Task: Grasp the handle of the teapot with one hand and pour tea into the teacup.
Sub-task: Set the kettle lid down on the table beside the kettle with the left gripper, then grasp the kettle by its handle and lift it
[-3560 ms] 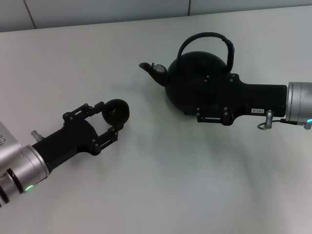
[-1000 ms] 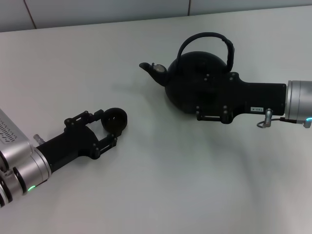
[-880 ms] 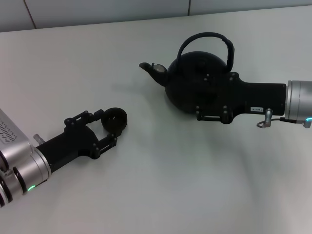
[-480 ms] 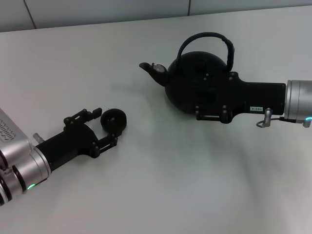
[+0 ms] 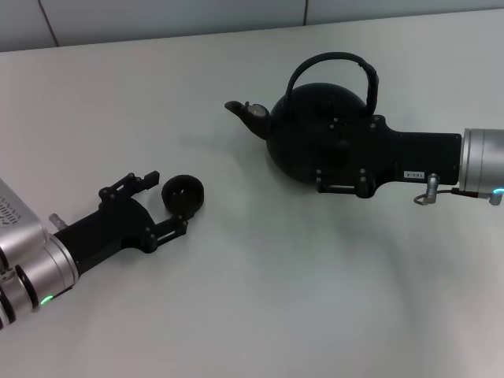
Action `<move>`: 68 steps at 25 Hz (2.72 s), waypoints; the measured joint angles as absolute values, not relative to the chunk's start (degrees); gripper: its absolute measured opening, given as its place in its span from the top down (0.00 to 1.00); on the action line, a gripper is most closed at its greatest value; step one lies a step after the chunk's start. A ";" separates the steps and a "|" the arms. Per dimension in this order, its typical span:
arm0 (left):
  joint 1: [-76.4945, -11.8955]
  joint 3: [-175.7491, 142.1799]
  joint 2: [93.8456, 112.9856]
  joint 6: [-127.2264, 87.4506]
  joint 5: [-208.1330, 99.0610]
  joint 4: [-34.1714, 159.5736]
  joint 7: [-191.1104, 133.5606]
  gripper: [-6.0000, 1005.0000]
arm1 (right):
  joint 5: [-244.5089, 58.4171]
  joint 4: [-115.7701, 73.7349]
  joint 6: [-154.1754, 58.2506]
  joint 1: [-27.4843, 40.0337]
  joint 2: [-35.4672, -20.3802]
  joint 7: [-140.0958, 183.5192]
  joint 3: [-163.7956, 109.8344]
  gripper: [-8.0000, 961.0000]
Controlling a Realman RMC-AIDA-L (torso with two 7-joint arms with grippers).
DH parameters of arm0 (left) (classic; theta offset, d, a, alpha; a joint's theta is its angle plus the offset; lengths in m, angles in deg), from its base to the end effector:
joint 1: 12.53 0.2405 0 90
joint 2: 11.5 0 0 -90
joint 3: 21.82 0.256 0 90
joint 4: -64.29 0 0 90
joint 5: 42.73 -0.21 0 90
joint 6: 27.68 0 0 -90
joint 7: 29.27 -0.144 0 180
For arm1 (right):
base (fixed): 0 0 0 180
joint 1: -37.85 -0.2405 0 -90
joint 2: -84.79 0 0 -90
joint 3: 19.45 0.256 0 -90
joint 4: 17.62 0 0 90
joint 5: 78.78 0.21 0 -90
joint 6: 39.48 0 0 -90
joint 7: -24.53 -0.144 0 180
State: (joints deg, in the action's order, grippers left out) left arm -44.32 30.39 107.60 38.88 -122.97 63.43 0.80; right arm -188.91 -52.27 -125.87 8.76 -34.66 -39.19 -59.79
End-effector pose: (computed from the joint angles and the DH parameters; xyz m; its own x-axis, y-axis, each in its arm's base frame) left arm -0.2995 0.3040 -0.0896 0.8490 0.1594 0.5037 0.4205 -0.7811 -0.4616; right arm 0.2669 0.3283 -0.0082 0.8483 -0.1411 -0.5104 -0.3185 -0.9059 -0.2790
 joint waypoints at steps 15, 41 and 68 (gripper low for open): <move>-38.56 35.60 107.13 45.00 -122.97 53.02 10.81 0.20 | -188.91 -52.07 -125.75 8.67 -34.65 -39.19 -59.79 0.31; -32.05 42.27 106.42 62.72 -131.86 24.92 34.71 0.20 | -179.69 -54.34 -124.81 15.44 -34.68 -39.17 -59.03 0.31; -31.68 42.25 106.53 62.63 -131.41 25.71 34.93 0.20 | -164.81 -44.84 -110.73 15.71 -34.70 -26.39 -59.43 0.33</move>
State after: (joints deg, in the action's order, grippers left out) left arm -31.68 42.25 106.53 62.63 -131.41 25.71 34.93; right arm -164.81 -44.84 -110.73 15.71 -34.70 -26.39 -59.43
